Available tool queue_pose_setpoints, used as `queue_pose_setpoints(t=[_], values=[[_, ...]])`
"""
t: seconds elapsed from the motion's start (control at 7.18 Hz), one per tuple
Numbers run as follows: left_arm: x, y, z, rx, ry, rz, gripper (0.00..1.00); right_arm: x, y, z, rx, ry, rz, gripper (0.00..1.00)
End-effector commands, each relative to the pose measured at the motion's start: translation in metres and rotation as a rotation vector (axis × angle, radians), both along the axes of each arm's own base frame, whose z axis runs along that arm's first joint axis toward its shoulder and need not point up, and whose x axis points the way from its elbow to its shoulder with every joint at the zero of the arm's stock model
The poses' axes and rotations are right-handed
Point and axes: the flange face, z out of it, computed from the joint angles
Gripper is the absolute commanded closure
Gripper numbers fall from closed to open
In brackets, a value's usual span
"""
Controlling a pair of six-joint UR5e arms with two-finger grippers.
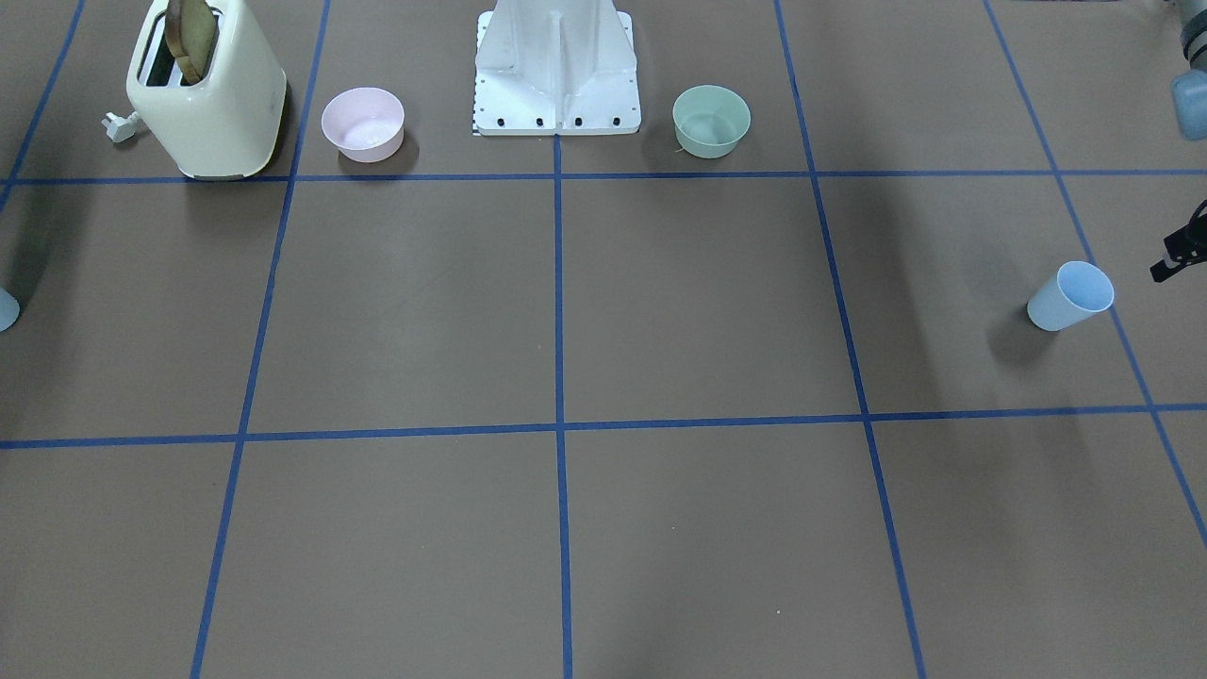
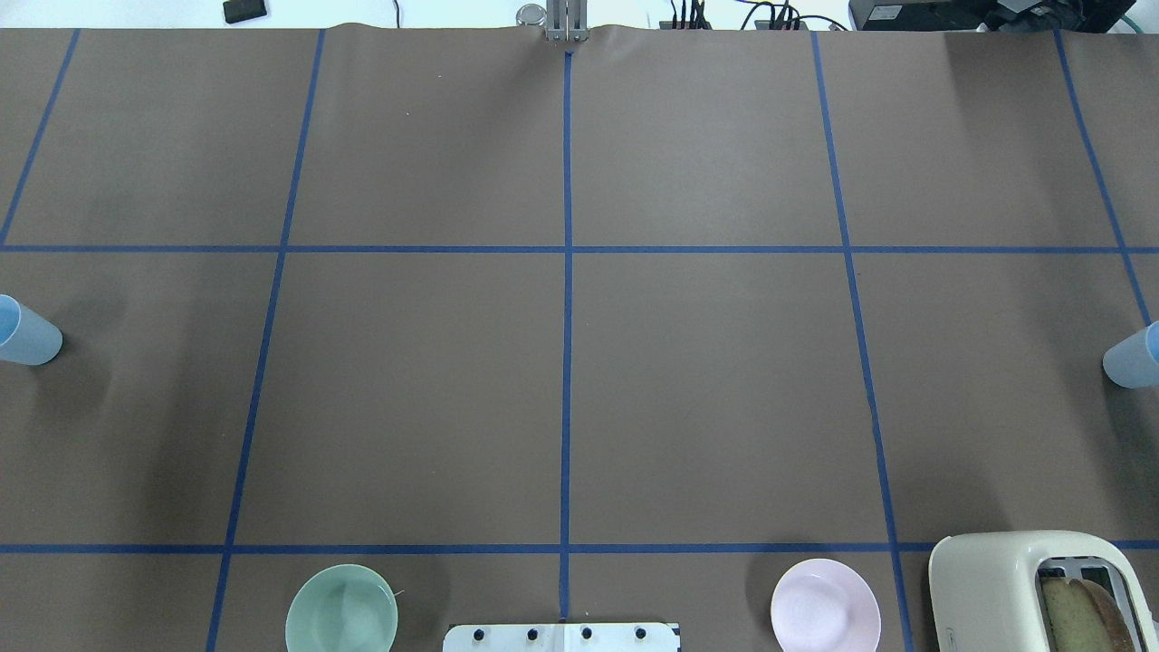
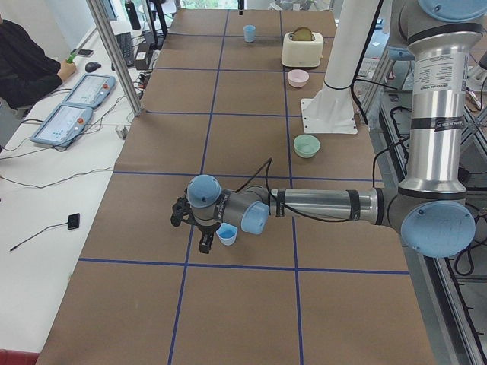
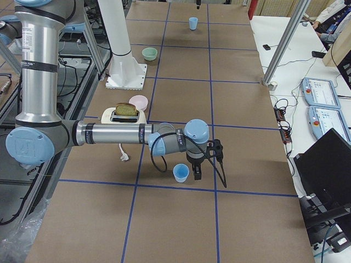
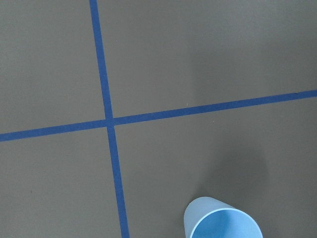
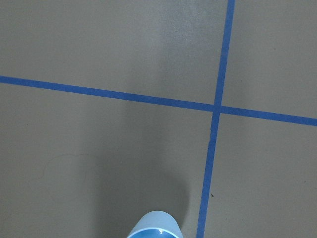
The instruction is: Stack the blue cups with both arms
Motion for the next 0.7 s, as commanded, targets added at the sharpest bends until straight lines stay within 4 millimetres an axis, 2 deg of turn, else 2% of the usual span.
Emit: queue_pose_setpoints(t=[0.0,0.28,0.56], values=[[0.008,0.002,0.011,-0.029,-0.003,0.006,0.01,0.0,0.013,0.015,0.019,-0.013,-0.008,0.0],[0.013,0.003,0.022,-0.034,-0.002,0.012,0.01,-0.022,0.013,0.018,0.02,-0.005,-0.06,0.0],[0.031,0.004,0.021,-0.051,0.001,0.024,0.02,-0.025,0.014,0.019,0.061,0.002,-0.102,0.0]])
